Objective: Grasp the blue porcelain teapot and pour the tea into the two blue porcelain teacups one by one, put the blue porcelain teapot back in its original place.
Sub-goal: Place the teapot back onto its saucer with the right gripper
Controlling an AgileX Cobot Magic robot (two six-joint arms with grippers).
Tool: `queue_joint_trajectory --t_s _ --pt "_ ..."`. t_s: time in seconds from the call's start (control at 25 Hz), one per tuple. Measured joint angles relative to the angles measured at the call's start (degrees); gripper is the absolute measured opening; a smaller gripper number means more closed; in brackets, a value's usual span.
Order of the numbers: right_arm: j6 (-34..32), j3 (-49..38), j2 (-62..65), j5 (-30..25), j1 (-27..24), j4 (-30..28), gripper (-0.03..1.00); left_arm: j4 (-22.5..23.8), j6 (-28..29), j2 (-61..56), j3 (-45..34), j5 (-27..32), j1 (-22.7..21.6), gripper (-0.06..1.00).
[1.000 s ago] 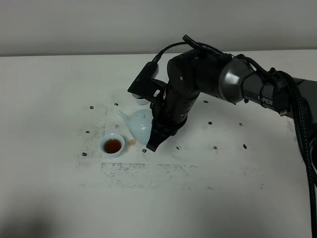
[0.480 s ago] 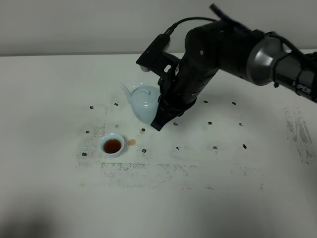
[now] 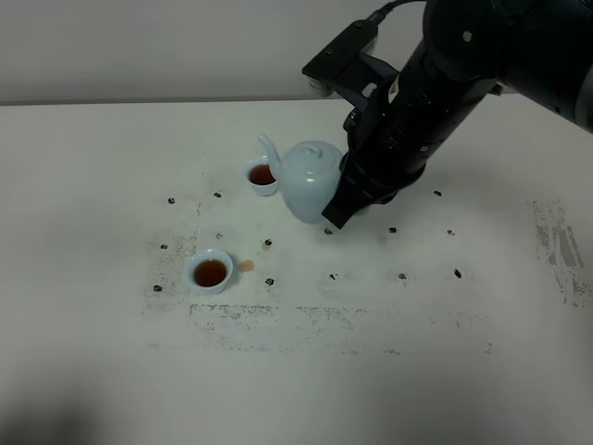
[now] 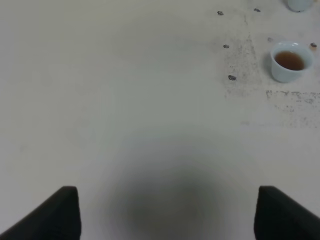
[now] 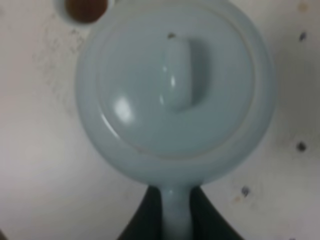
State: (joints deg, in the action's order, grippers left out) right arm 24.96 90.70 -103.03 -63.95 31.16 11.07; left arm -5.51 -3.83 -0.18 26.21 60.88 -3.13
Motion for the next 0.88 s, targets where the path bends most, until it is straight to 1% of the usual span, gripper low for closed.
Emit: queue_joint_trajectory --t_s 0.24,0.44,0.52,0.72,0.88 --pt "-3.3 -10.2 6.2 2.7 -0.8 0.5 0.04 0.0 0.0 0.0 0.0 0.0 0.0 0.68" --pt "-8.6 -15.4 8.4 5.1 -1.9 0.5 0.04 0.0 0.0 0.0 0.0 0.0 0.0 0.68" --pt "-10.9 -17.2 8.5 6.9 -2.1 0.3 0.04 0.0 0.0 0.0 0.0 0.0 0.0 0.68" --pt "-14.5 -24.0 8.9 14.1 -3.3 1.0 0.04 0.0 0.0 0.0 0.0 0.0 0.0 0.68" --pt "-15.4 -30.2 8.9 22.4 -3.4 5.3 0.04 0.0 0.0 0.0 0.0 0.0 0.0 0.68"
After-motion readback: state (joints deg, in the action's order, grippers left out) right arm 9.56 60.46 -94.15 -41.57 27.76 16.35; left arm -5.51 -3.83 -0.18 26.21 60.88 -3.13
